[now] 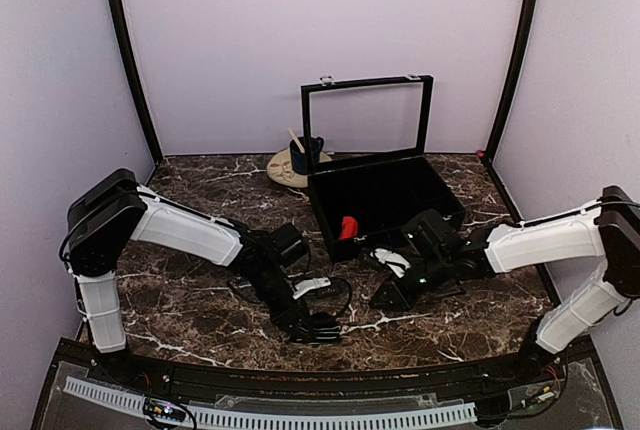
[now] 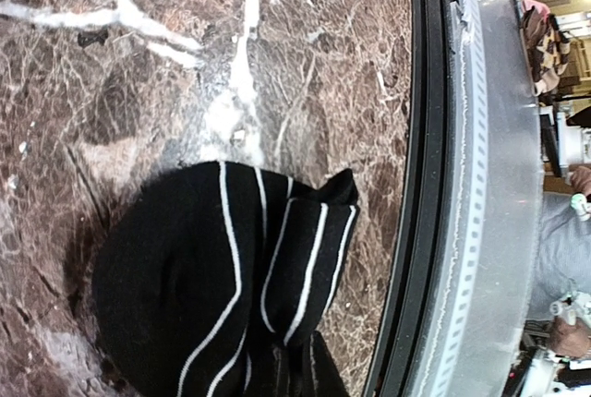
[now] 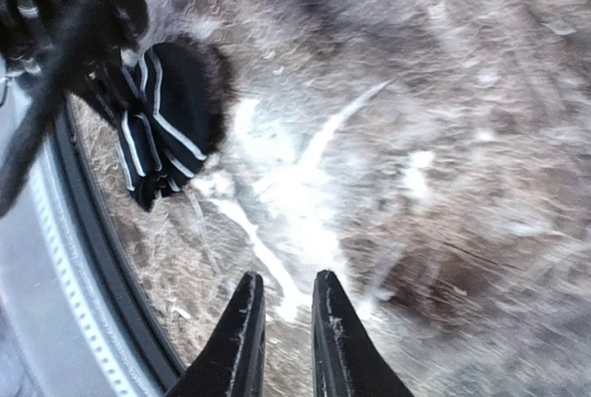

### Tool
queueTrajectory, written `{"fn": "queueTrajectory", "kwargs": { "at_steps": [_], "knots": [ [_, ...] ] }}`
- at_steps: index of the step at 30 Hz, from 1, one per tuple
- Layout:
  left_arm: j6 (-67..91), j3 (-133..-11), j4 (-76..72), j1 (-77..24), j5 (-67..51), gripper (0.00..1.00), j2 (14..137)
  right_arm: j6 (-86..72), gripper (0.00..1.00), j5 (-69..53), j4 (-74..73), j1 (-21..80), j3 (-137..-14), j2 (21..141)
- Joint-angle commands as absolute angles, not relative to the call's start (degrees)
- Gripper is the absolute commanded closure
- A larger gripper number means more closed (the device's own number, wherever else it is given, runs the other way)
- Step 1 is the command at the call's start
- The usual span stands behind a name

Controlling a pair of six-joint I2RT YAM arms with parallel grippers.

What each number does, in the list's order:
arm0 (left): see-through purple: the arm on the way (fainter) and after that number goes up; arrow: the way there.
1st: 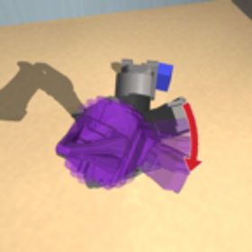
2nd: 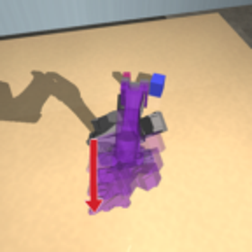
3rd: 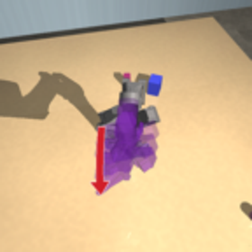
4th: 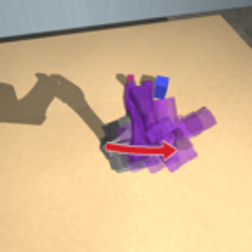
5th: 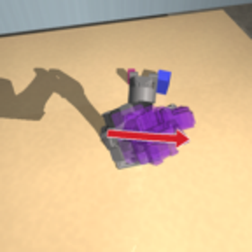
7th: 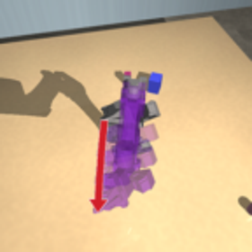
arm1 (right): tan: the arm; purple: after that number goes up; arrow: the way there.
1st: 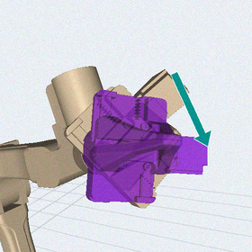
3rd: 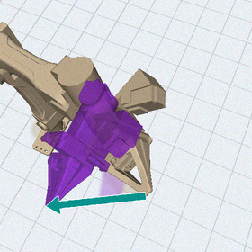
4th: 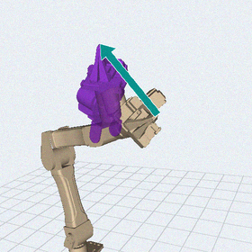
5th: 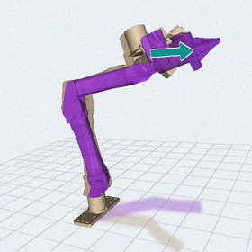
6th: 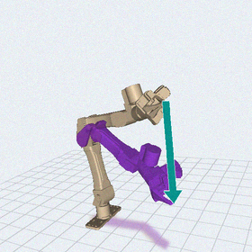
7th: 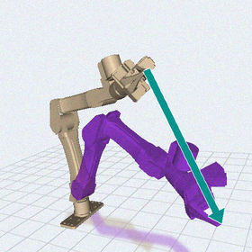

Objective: Roll the socks
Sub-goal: Roll the sock at the center of the board.

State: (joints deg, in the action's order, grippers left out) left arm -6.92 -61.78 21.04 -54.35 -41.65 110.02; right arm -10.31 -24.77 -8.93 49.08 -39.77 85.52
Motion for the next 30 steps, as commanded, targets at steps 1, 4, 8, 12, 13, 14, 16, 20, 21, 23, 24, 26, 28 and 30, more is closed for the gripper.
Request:
{"fn": "queueTrajectory", "kwargs": {
  "at_steps": [1, 4, 8, 12, 13, 14, 16, 20, 21, 23, 24, 26, 28, 30],
  "knots": [
    [-7.9, -62.6, 27.7, -53.1, -42.0, 1.00, 112.8, -10.1, 0.82, -14.9, -4.3, 50.9, -37.4, 80.2],
    [-8.6, -63.8, 29.3, -52.6, -42.8, 1.00, 114.0, -7.3, 0.80, -11.7, -5.3, 54.7, -37.4, 78.7],
    [-9.7, -65.1, 31.3, -52.1, -44.5, 1.00, 115.4, -3.9, 0.76, -6.4, -6.5, 61.9, -38.8, 78.7],
    [-10.6, -65.8, 32.4, -51.3, -45.2, 1.00, 116.2, -1.3, 0.68, -2.0, -7.8, 67.3, -40.8, 79.9],
    [-10.7, -65.9, 32.5, -51.1, -45.4, 1.00, 116.4, -0.7, 0.67, -1.5, -8.1, 68.3, -41.4, 80.5],
    [-10.9, -66.0, 32.8, -50.9, -45.6, 1.00, 116.5, -0.1, 0.67, -1.0, -8.3, 69.2, -42.0, 81.2],
    [-11.3, -66.1, 33.3, -50.7, -45.9, 1.00, 116.8, 1.3, 0.67, -0.1, -9.1, 71.0, -43.8, 82.9],
    [-11.9, -66.2, 33.8, -50.4, -46.3, 1.00, 117.1, 4.1, 0.67, 1.6, -10.1, 74.4, -47.5, 87.2],
    [-12.0, -66.2, 33.9, -50.4, -46.4, 1.00, 117.2, 4.7, 0.67, 1.9, -10.1, 75.0, -48.4, 88.4],
    [-12.1, -66.3, 34.1, -50.2, -46.6, 1.00, 117.3, 5.9, 0.67, 2.6, -10.1, 76.1, -49.9, 90.5],
    [-12.2, -66.4, 34.1, -50.2, -46.6, 1.00, 117.4, 6.1, 0.67, 2.9, -9.9, 76.3, -50.6, 90.8],
    [-12.2, -66.5, 34.2, -50.2, -46.7, 1.00, 117.5, 6.9, 0.67, 3.5, -9.8, 76.5, -51.8, 93.4],
    [-12.1, -66.6, 34.2, -50.2, -46.9, 1.00, 117.6, 7.6, 0.67, 3.5, -9.6, 76.7, -52.9, 94.9],
    [-12.0, -66.5, 34.2, -50.1, -47.1, 1.00, 117.7, 8.5, 0.67, 3.4, -9.5, 76.6, -53.9, 96.3]
  ]
}}
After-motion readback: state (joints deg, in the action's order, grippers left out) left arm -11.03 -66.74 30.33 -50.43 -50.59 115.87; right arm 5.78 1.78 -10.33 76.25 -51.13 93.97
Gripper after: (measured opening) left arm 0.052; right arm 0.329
